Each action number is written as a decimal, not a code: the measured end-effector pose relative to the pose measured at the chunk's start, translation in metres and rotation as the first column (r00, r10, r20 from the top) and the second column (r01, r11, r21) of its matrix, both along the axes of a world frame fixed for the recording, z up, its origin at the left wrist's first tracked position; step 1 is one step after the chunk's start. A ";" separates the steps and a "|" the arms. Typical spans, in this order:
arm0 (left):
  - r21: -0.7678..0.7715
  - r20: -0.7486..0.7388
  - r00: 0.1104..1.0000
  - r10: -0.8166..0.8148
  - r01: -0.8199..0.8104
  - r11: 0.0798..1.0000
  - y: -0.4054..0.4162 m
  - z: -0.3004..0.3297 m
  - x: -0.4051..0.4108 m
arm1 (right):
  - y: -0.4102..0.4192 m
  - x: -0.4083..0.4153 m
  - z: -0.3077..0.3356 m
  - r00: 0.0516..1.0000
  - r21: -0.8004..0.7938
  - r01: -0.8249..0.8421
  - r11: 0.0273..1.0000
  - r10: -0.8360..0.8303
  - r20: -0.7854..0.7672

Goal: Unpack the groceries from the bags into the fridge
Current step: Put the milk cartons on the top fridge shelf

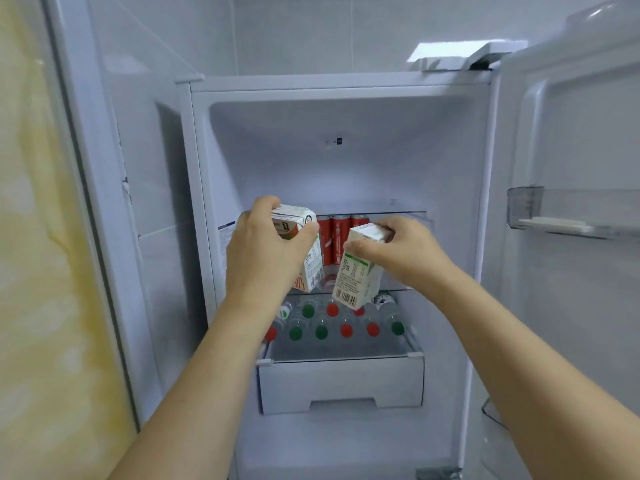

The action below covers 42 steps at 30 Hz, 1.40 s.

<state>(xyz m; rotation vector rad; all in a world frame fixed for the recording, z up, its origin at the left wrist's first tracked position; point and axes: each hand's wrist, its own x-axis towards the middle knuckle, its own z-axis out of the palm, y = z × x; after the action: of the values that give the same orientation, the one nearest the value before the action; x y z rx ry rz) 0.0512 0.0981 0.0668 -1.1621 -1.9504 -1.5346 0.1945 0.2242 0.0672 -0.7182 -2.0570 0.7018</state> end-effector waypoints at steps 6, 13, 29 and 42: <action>0.089 0.020 1.000 -0.001 -0.001 0.996 0.039 0.037 -0.033 | 0.033 -0.036 0.039 0.984 -0.011 0.052 0.999 -0.053 -0.173; 0.161 0.156 0.988 -0.013 -0.013 0.987 0.083 0.077 -0.064 | 0.074 -0.066 0.077 0.954 -0.017 0.069 0.997 -0.071 -0.291; 0.074 0.117 0.993 0.017 -0.025 0.997 0.195 0.102 -0.152 | 0.170 -0.167 0.100 0.938 -0.031 0.188 0.982 -0.189 -0.289; -0.048 0.128 0.990 0.052 -0.046 0.998 0.286 0.085 -0.201 | 0.247 -0.227 0.092 0.912 -0.030 0.381 0.924 -0.381 -0.150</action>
<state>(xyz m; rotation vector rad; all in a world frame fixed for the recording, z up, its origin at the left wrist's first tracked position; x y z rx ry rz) -0.1503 0.3843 0.1522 -1.0481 -2.0914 -1.5831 -0.0326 0.4717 0.1589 -1.0001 -1.7076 0.5134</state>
